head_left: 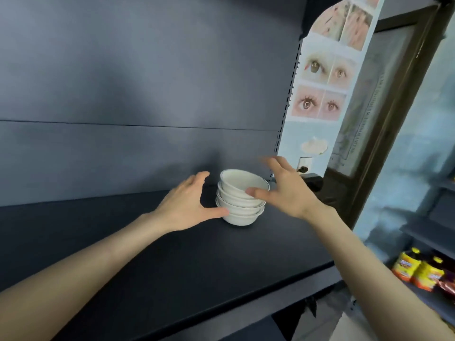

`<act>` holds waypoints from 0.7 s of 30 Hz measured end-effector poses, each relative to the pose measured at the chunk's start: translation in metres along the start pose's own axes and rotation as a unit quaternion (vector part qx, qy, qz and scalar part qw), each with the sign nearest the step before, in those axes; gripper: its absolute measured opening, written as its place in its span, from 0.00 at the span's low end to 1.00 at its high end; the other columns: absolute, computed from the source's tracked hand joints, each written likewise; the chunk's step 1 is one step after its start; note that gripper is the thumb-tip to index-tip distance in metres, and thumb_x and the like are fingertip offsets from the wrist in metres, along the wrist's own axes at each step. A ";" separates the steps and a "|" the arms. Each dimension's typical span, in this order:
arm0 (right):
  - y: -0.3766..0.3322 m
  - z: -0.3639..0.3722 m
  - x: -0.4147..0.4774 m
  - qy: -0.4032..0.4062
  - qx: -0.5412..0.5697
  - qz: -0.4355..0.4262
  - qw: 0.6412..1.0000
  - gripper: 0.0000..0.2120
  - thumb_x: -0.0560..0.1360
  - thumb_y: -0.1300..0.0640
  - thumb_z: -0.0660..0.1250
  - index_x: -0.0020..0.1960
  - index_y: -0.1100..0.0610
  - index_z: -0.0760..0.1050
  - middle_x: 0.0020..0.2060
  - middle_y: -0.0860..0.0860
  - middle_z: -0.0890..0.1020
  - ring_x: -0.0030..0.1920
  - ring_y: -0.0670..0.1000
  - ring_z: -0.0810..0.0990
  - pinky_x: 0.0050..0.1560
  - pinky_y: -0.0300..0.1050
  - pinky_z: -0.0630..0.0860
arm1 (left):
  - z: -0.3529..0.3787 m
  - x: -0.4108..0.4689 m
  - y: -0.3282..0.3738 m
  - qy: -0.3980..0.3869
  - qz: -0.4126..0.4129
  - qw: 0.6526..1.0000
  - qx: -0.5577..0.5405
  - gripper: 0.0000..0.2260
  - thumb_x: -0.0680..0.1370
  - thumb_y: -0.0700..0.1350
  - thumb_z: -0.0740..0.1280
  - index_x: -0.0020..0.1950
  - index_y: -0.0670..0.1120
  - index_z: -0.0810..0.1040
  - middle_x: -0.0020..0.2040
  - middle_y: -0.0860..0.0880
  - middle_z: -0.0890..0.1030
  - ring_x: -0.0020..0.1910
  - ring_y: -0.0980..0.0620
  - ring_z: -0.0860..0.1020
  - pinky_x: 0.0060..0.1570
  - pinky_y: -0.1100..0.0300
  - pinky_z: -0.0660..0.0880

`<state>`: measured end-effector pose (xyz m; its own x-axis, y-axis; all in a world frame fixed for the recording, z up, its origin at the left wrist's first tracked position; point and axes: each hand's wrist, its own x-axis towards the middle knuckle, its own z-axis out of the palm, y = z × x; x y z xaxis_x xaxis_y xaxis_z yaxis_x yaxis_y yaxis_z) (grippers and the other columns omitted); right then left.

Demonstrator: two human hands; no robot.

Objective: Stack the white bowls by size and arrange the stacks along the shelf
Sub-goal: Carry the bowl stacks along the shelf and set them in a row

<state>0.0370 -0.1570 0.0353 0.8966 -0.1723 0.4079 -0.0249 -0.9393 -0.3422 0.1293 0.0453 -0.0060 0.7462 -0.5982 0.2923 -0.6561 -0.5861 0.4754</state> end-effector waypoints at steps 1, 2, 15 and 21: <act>0.006 0.003 0.005 -0.006 0.030 -0.005 1.000 0.38 0.69 0.42 0.72 0.72 0.56 0.62 0.69 0.50 0.66 0.68 0.53 0.66 0.66 0.43 0.64 | 0.007 0.006 -0.001 -0.018 -0.011 0.999 -0.040 0.48 0.66 0.65 0.73 0.77 0.49 0.53 0.74 0.51 0.64 0.71 0.54 0.65 0.68 0.56 0.65; 0.011 0.007 0.010 -0.016 0.057 -0.006 0.998 0.40 0.69 0.42 0.73 0.73 0.55 0.61 0.69 0.49 0.65 0.69 0.50 0.66 0.65 0.40 0.63 | 0.014 0.011 -0.001 -0.035 -0.020 0.996 -0.076 0.49 0.65 0.63 0.74 0.77 0.49 0.52 0.74 0.51 0.64 0.71 0.55 0.65 0.68 0.58 0.65; 0.062 0.035 0.050 -0.184 0.266 -0.045 0.945 0.52 0.62 0.48 0.80 0.77 0.46 0.53 0.66 0.42 0.68 0.67 0.44 0.69 0.67 0.41 0.66 | 0.059 0.031 0.032 -0.043 -0.011 0.947 -0.317 0.31 0.67 0.31 0.76 0.60 0.58 0.69 0.52 0.67 0.81 0.54 0.70 0.77 0.48 0.76 0.72; 0.068 0.040 0.063 -0.180 0.268 -0.086 0.942 0.60 0.51 0.35 0.78 0.75 0.44 0.52 0.65 0.46 0.70 0.66 0.46 0.71 0.67 0.48 0.69 | 0.065 0.030 0.037 -0.016 -0.048 0.940 -0.338 0.35 0.66 0.31 0.77 0.60 0.61 0.67 0.56 0.68 0.79 0.58 0.67 0.76 0.51 0.72 0.72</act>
<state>0.1091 -0.2197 0.0037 0.9614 0.1706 0.2159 0.2746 -0.6421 -0.7157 0.1203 -0.0294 -0.0335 0.7873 -0.5829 0.2009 -0.3559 -0.1636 0.9201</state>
